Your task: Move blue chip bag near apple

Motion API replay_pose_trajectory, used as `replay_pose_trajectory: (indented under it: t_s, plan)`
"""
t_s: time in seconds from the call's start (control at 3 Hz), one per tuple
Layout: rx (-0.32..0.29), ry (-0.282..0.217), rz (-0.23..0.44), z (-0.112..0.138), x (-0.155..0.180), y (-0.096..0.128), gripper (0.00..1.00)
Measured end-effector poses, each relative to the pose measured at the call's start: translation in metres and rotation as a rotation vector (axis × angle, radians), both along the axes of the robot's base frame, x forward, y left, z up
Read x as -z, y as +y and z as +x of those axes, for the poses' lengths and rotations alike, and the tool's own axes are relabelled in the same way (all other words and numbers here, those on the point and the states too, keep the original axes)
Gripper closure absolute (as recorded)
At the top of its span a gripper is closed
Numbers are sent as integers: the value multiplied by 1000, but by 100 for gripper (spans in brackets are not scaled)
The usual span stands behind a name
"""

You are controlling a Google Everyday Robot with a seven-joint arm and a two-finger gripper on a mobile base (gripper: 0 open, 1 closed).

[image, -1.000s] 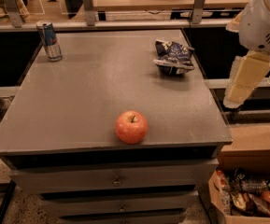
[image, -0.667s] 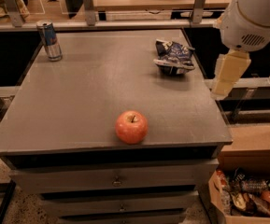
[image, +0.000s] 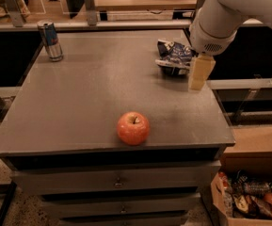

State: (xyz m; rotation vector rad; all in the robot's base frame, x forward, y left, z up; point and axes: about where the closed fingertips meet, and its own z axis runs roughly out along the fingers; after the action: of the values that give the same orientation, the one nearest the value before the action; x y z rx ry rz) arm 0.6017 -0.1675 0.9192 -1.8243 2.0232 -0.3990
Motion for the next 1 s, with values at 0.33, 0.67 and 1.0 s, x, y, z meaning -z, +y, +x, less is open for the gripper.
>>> replay_pose_trajectory:
  t_s: [0.33,0.67,1.0]
  plan:
    - [-16,5,0,35,21,17,0]
    - [-16,34,18,64,39,28,0]
    - [-9,60,37,82,52,33,0]
